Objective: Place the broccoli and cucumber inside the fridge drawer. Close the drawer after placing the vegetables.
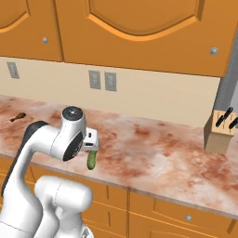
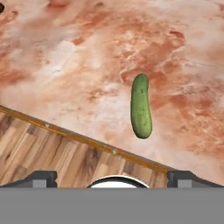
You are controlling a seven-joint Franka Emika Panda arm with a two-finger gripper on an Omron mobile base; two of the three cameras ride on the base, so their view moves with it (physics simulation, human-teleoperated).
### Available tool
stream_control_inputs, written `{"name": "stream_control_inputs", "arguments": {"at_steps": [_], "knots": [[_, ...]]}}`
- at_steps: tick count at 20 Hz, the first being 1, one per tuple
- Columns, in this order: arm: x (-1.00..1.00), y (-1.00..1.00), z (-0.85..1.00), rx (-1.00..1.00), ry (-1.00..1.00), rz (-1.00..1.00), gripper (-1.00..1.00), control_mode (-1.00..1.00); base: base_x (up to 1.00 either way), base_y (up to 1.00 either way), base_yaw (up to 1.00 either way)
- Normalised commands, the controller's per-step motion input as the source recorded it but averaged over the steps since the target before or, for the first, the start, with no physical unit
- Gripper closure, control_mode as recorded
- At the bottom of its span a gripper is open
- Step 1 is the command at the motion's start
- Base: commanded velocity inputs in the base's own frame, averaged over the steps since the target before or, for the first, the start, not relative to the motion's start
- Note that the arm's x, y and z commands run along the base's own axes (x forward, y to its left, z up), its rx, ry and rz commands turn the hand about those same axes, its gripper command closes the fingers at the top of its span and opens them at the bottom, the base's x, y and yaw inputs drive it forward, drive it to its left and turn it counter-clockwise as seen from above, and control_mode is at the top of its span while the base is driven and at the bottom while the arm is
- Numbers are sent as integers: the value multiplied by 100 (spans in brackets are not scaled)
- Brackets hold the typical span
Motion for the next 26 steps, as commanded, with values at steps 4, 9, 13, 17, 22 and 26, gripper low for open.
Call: {"name": "stream_control_inputs", "arguments": {"at_steps": [4,9,13,17,22,26], "knots": [[88,1,-72,-18,35,-7,-100,-100,0,0,0],[58,0,-36,-8,22,-9,-100,-100,0,0,0],[30,0,-54,-11,9,-10,-100,-100,0,0,0],[4,0,-63,-7,0,-4,-100,-100,0,0,0],[9,-1,-51,0,0,-1,-100,-100,0,0,0],[8,-4,-35,0,0,0,-100,-100,0,0,0]]}}
